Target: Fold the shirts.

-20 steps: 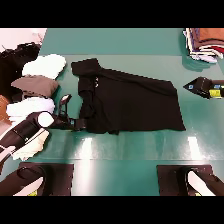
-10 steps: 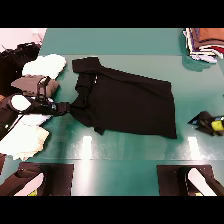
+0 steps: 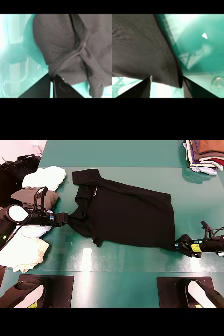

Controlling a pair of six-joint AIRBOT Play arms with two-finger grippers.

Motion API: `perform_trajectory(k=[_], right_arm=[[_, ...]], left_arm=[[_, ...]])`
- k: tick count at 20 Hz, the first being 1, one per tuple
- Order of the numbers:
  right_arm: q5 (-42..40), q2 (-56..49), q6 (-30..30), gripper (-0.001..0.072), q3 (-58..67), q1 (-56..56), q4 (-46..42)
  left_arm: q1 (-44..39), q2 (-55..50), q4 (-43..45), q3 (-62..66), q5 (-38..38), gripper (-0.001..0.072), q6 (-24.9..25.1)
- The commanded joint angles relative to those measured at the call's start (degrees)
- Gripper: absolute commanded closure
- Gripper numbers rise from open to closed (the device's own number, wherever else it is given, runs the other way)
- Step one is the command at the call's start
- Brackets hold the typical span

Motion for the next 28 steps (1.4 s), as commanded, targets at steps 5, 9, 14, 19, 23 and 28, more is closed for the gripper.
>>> perform_trajectory(k=[5,9,14,19,23,28], right_arm=[[-4.15,-5.53,-0.52,0.0646,-0.04,6.29,0.37],[-2.27,-3.98,-0.5,0.0698,10.01,11.15,0.42],[-0.81,5.64,-0.02,0.0698,38.01,12.83,-0.04],[-0.5,8.31,-0.04,0.0699,69.57,6.64,-0.11],[3.3,7.17,-0.04,0.0699,86.77,-0.22,-0.15],[8.87,3.65,-0.02,0.0699,97.77,-7.78,0.02]], left_arm=[[0.07,0.11,-0.09,0.11,-1.64,0.0681,0.04],[0.07,0.24,-0.07,8.52,-9.18,0.0682,1.97],[0.07,0.28,-0.04,38.45,-16.09,0.0681,4.37],[0.07,0.28,1.51,74.84,-15.61,0.0681,4.55],[0.07,3.78,1.6,87.45,-10.23,0.0681,4.07],[0.07,10.21,3.34,86.73,-1.46,0.0682,3.91]])
